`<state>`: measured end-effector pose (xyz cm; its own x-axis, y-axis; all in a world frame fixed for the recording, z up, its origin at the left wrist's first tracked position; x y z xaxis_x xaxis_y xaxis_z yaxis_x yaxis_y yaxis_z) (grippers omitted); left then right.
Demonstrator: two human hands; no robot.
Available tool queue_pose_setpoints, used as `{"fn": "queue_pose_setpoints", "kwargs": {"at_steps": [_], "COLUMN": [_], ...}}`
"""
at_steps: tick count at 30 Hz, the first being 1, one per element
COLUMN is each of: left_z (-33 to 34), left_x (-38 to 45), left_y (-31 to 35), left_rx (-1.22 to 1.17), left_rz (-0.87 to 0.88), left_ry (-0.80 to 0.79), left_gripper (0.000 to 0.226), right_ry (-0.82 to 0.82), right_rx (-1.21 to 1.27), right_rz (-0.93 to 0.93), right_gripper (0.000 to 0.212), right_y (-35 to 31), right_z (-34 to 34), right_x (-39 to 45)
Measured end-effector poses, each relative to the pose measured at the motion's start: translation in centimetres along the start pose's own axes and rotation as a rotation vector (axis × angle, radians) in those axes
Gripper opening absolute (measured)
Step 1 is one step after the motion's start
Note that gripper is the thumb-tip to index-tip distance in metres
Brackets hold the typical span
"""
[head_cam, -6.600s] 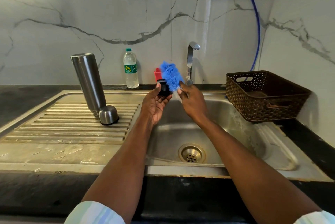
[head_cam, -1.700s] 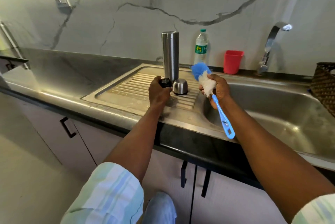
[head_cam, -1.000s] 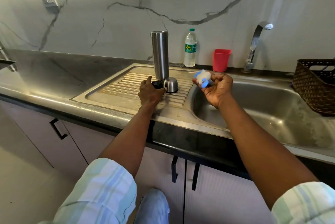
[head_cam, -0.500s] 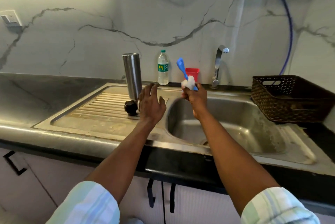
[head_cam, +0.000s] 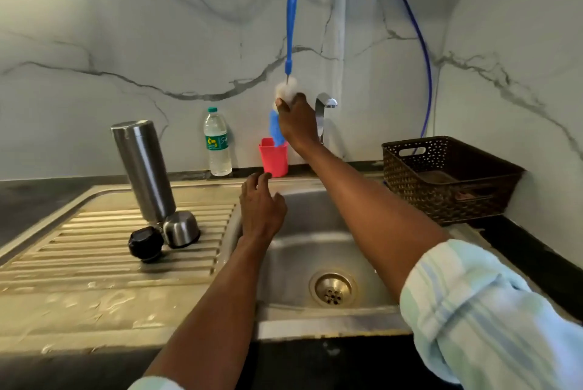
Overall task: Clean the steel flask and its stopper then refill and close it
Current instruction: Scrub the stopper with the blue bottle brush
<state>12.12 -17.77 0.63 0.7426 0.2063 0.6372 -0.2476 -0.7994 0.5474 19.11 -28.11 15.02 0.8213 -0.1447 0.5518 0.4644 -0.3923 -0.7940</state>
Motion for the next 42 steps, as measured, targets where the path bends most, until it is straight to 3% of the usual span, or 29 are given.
{"fn": "queue_pose_setpoints", "kwargs": {"at_steps": [8,14,20,23,33,36,42], "left_z": [0.8,1.4,1.6,1.7,1.1,0.7,-2.8], "left_x": [0.8,0.9,0.9,1.0,1.0,1.0,1.0], "left_y": [-2.0,-2.3,-2.4,-2.4,-2.1,-2.1,-1.0], "left_rx": [-0.014,-0.034,-0.042,-0.031,-0.030,-0.057,-0.238], "left_rz": [-0.088,-0.090,-0.109,-0.112,-0.140,-0.154,-0.141], "left_ry": [0.019,0.025,0.015,0.005,-0.001,0.029,0.204], "left_gripper": [0.054,0.056,0.055,0.056,0.053,0.050,0.031], "right_ry": [-0.054,-0.164,-0.186,-0.167,-0.116,-0.082,-0.072], "right_rx": [-0.149,-0.229,-0.197,-0.191,-0.325,-0.366,-0.244], "right_rz": [-0.019,0.101,0.265,0.252,0.163,0.085,0.062], "right_gripper": [0.040,0.049,0.044,0.047,0.079,0.072,0.031], "right_y": [1.2,4.2,8.3,8.9,7.6,6.6,4.6], "right_z": [4.9,7.9,9.6,9.5,7.3,5.9,2.9], "right_x": [6.0,8.0,7.6,7.1,5.0,3.4,-2.9]}}
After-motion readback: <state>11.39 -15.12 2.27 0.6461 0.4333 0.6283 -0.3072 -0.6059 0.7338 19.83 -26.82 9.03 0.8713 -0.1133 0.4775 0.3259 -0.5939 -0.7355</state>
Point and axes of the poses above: each hand's wrist, its own x-axis towards the middle knuckle, its own z-axis out of the palm, y = z × x, the point moved 4 cm from there along x, towards the middle knuckle
